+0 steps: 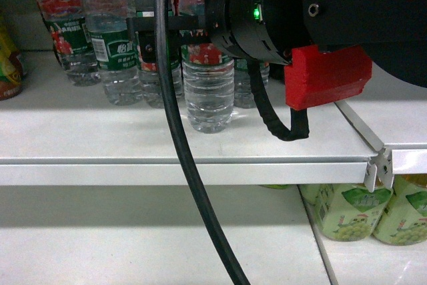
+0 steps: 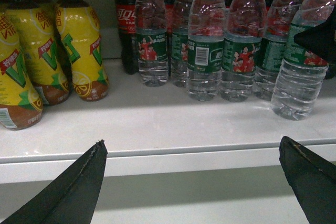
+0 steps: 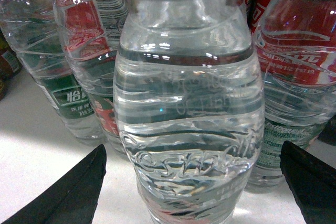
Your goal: Move water from second to third shelf
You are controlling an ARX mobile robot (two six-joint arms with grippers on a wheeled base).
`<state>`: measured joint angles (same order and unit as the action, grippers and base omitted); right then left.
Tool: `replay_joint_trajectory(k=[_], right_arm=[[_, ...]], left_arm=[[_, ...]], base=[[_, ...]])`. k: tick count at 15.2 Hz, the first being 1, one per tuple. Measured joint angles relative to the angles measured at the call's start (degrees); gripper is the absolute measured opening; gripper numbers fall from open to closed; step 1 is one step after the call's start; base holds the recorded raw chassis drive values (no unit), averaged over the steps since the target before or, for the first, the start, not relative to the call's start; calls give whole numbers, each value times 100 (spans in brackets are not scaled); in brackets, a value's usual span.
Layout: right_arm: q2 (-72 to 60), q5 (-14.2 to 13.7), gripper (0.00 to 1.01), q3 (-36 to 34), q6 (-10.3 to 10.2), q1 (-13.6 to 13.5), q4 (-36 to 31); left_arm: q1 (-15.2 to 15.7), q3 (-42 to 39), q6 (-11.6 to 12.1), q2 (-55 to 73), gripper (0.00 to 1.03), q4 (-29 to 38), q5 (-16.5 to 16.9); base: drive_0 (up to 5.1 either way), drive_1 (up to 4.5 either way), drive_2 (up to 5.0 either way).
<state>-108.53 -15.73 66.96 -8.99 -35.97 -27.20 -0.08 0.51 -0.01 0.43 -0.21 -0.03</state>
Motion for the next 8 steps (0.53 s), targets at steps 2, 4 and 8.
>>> replay_joint_trajectory(k=[2,4,8], right_arm=[[-133,-101,98,144,-85,42,-98],[-216,-125,98,234,-131,42,-144],[-396,-151,98,505,-127,28,26]], left_arm=[[0,0,0,0,98,0,0],[0,-2,0,0,98,2,0],[0,0,0,0,98,0,0]], base=[[0,0,0],[0,0,0],[0,0,0]])
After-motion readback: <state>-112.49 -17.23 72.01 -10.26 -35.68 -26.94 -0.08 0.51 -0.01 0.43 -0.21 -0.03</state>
